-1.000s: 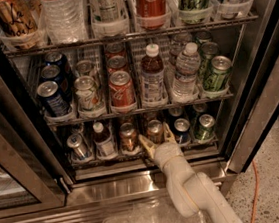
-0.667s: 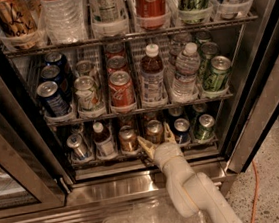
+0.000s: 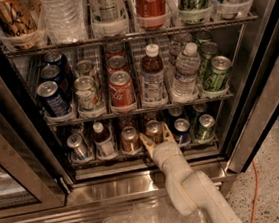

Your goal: Pick orange can from bottom shelf of fridge

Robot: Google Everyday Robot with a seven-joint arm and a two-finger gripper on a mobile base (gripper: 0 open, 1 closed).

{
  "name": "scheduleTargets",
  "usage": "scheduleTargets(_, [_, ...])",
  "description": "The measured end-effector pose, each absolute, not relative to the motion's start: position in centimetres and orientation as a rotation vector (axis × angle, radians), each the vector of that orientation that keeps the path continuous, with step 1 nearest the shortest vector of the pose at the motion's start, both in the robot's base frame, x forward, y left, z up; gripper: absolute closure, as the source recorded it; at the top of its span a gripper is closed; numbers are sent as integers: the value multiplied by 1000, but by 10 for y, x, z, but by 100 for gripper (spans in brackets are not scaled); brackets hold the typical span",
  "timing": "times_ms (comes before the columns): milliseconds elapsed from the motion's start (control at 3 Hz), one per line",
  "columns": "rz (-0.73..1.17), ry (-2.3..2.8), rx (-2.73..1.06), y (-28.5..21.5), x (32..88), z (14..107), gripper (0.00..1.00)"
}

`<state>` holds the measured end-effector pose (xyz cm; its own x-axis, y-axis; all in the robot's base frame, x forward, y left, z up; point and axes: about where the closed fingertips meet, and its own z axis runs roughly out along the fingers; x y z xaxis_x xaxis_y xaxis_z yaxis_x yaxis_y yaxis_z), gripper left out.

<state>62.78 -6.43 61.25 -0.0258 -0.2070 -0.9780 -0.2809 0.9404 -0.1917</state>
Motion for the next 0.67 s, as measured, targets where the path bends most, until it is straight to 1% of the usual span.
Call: scheduleTargets(667, [61, 1609, -383, -64, 628, 612, 88])
